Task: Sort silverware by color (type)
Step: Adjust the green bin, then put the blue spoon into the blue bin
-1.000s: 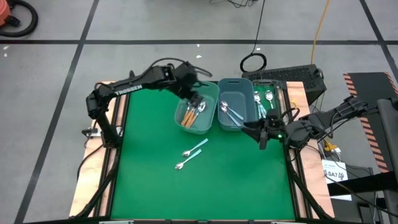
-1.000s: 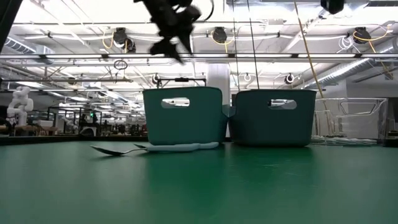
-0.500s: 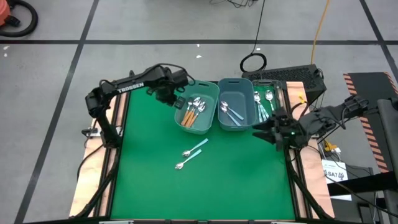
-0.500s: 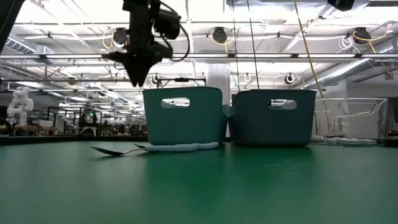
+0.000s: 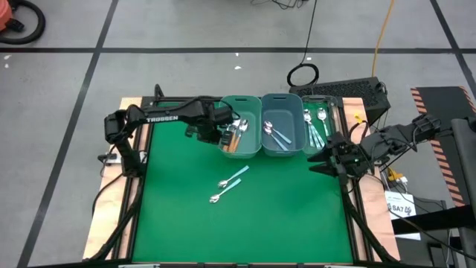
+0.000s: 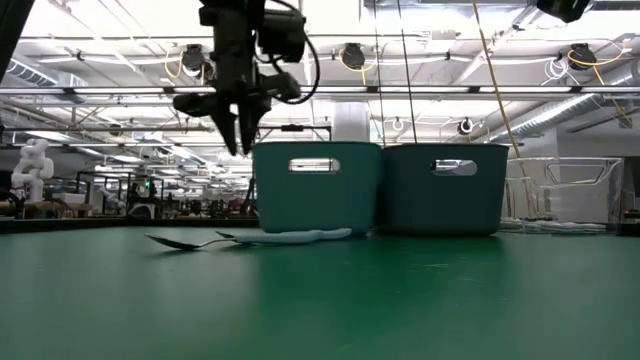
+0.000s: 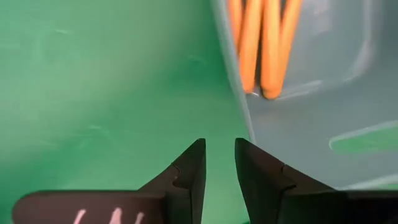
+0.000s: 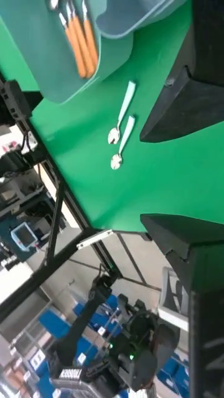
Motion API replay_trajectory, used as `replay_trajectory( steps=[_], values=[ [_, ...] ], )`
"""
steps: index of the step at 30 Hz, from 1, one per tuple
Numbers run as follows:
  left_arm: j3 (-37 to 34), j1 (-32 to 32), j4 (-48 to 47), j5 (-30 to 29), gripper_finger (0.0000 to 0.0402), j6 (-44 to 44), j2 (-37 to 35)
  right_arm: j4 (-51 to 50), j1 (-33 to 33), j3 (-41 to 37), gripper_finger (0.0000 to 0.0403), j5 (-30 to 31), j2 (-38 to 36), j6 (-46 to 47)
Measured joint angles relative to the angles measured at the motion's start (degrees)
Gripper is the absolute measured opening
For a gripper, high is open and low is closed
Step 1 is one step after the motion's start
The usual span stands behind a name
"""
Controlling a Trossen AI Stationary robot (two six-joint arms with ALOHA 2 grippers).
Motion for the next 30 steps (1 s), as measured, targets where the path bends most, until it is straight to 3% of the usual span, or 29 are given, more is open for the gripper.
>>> replay_trajectory(
  steps=[8,12,20,24,30],
  values=[
    [0.00,-2.83,4.98,-3.88,0.0092,-6.77,0.00,-0.36,0.00,0.00,0.0192,-3.26,-1.79,-0.51],
    [2.41,-3.12,-1.30,-6.03,0.0092,-4.53,0.02,-2.18,0.00,0.00,0.0192,-5.15,-2.44,-0.05],
    [15.07,-6.04,-12.93,-9.62,0.0092,4.40,-0.07,-4.77,0.00,0.00,0.0192,-6.24,-2.79,1.40],
    [19.10,-9.97,-13.07,-9.99,0.0093,6.02,-0.07,-4.92,0.00,0.00,0.0192,-6.18,-2.79,1.36],
    [19.52,-19.18,-12.08,-7.50,0.0096,6.45,-0.07,-6.79,0.00,0.00,0.0192,-4.53,-2.77,1.43]
  ],
)
